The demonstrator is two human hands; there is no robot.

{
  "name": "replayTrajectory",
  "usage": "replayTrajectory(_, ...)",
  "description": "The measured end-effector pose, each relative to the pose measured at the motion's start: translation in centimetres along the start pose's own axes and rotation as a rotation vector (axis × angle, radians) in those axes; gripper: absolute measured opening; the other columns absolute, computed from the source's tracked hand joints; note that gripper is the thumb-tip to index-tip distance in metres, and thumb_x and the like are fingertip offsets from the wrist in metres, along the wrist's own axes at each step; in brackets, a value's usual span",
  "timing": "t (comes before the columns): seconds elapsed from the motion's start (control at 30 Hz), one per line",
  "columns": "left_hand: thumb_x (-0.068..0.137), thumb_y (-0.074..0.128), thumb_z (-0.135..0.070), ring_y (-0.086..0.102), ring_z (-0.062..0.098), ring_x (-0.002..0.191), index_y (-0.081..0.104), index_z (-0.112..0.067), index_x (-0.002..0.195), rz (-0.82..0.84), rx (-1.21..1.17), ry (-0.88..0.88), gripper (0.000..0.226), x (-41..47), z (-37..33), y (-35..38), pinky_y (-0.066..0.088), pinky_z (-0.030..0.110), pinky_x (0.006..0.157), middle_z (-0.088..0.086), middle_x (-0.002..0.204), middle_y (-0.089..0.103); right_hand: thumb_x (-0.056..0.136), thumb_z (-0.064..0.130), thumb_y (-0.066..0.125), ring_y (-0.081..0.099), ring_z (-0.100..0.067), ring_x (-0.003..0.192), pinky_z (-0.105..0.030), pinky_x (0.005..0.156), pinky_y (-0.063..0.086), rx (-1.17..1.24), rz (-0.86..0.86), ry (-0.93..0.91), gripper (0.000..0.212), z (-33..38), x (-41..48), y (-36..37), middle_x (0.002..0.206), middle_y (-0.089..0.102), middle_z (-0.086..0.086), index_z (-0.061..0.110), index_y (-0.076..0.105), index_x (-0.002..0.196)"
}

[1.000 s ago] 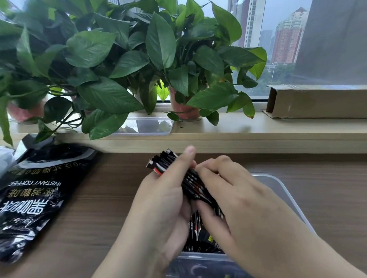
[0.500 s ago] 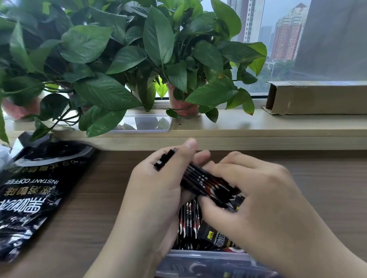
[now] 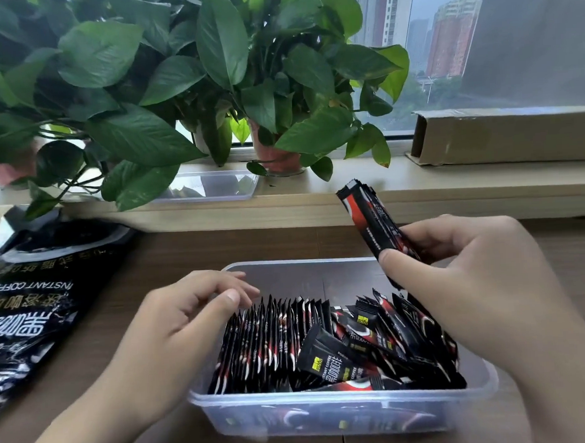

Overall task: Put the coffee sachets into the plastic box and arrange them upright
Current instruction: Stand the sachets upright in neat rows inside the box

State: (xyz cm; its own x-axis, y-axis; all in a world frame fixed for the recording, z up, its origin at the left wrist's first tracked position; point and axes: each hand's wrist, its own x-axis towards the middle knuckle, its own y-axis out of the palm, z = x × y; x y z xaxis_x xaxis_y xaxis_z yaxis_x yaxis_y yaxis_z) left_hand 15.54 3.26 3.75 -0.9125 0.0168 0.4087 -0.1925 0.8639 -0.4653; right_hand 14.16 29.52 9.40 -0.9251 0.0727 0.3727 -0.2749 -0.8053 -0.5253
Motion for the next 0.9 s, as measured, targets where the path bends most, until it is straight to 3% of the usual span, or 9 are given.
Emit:
replayTrajectory(0.13, 0.079, 0.048, -0.049, 0.062, -0.005, 0.112, 0.068, -0.036, 0.087, 0.003, 0.132, 0.028, 0.025, -1.2, -1.5, 0.6, 0.047, 0.027, 0.096, -0.022, 0.099, 0.073, 0.072, 0.034, 0.076, 0.068, -0.016, 0.063, -0.03, 0.059, 0.053, 0.026, 0.073, 0.076, 0.005, -0.2, 0.0, 0.0, 0.062, 0.071, 0.006, 0.039, 0.075, 0.073)
replayTrajectory(0.27, 0.08, 0.051, -0.028, 0.062, -0.003, 0.113, 0.064, -0.035, 0.081, 0.053, 0.316, 0.309, 0.015, -0.3, -2.8, 0.4, 0.045, 0.034, 0.105, -0.024, 0.096, 0.072, 0.073, 0.035, 0.073, 0.069, -0.021, 0.064, -0.035, 0.06, 0.056, 0.022, 0.13, 0.11, 0.005, -0.5, 0.2, 0.2, 0.062, 0.071, 0.001, 0.034, 0.077, 0.076)
replayTrajectory(0.37, 0.08, 0.047, -0.016, 0.064, 0.003, 0.109, 0.072, -0.023, 0.082, 0.263, 0.395, 0.484, 0.026, 2.4, -4.5, 0.0, 0.054, 0.031, 0.087, -0.016, 0.097, 0.073, 0.073, 0.035, 0.073, 0.07, -0.022, 0.063, -0.035, 0.06, 0.057, 0.03, 0.119, 0.125, 0.004, -0.8, 0.4, 0.3, 0.062, 0.071, 0.0, 0.033, 0.077, 0.073)
replayTrajectory(0.43, 0.083, 0.047, -0.009, 0.062, 0.007, 0.11, 0.076, -0.016, 0.091, 0.482, 0.438, 0.548, 0.031, 4.4, -5.1, 0.6, 0.053, 0.031, 0.087, -0.01, 0.105, 0.074, 0.073, 0.034, 0.074, 0.07, -0.021, 0.062, -0.035, 0.059, 0.057, 0.028, 0.114, 0.139, 0.004, -1.0, 0.5, 0.5, 0.062, 0.072, 0.0, 0.032, 0.077, 0.071)
replayTrajectory(0.53, 0.074, 0.049, -0.001, 0.058, 0.01, 0.113, 0.076, -0.016, 0.101, 0.728, 0.554, 0.599, 0.04, 6.4, -4.4, 2.6, 0.049, 0.03, 0.092, -0.007, 0.115, 0.073, 0.073, 0.034, 0.074, 0.069, -0.017, 0.06, -0.031, 0.057, 0.054, -0.001, 0.115, 0.152, 0.005, -1.2, 0.6, 0.8, 0.061, 0.071, 0.003, 0.031, 0.077, 0.07)
replayTrajectory(0.63, 0.067, 0.043, -0.009, 0.055, 0.013, 0.113, 0.074, -0.019, 0.107, 0.876, 0.633, 0.599, 0.051, 7.1, -3.5, 4.0, 0.049, 0.034, 0.093, -0.005, 0.113, 0.073, 0.071, 0.034, 0.073, 0.068, -0.016, 0.06, -0.027, 0.055, 0.051, -0.025, 0.113, 0.156, 0.006, -1.3, 0.6, 1.0, 0.06, 0.071, 0.004, 0.031, 0.076, 0.07)
replayTrajectory(0.77, 0.064, 0.042, -0.011, 0.053, 0.016, 0.114, 0.066, -0.023, 0.123, 0.963, 0.632, 0.535, 0.064, 7.2, -3.4, 4.6, 0.05, 0.039, 0.094, -0.001, 0.113, 0.07, 0.07, 0.034, 0.071, 0.068, -0.018, 0.059, -0.032, 0.058, 0.055, -0.045, 0.107, 0.148, 0.006, -1.5, 0.7, 1.2, 0.059, 0.07, 0.003, 0.03, 0.076, 0.071)
replayTrajectory(0.9, 0.066, 0.052, -0.008, 0.052, 0.015, 0.104, 0.071, -0.02, 0.113, 0.972, 0.646, 0.575, 0.052, 7.0, -3.4, 4.3, 0.049, 0.035, 0.088, -0.003, 0.104, 0.067, 0.07, 0.035, 0.071, 0.066, -0.011, 0.056, -0.027, 0.055, 0.052, -0.079, 0.104, 0.144, 0.009, -1.5, 0.7, 1.3, 0.057, 0.07, 0.008, 0.029, 0.076, 0.068)
